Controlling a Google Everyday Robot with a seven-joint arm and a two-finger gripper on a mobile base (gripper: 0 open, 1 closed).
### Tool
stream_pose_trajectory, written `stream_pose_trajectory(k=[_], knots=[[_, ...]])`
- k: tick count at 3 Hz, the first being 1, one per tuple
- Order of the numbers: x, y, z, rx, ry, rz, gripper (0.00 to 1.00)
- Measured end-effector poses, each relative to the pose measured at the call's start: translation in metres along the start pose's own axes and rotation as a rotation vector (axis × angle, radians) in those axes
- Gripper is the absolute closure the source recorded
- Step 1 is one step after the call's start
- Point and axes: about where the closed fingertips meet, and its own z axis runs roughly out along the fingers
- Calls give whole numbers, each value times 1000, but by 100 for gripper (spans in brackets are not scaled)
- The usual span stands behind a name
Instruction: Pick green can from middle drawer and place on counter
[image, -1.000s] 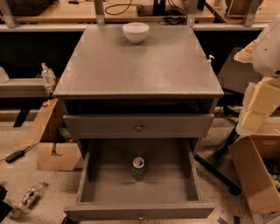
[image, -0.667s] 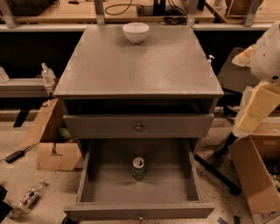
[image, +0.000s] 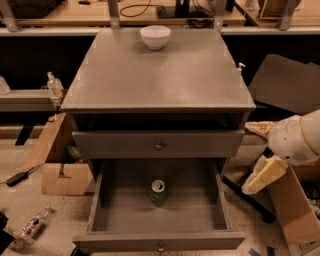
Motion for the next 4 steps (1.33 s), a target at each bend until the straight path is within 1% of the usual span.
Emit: stream_pose_trajectory(k=[1,2,3,4], knots=[[17,-12,42,66,-241,23,0],[30,-16,58,116,-356,-13,0],[31,-16,62,116,-366,-32,0],[34,-17,75,105,-379,-21,0]])
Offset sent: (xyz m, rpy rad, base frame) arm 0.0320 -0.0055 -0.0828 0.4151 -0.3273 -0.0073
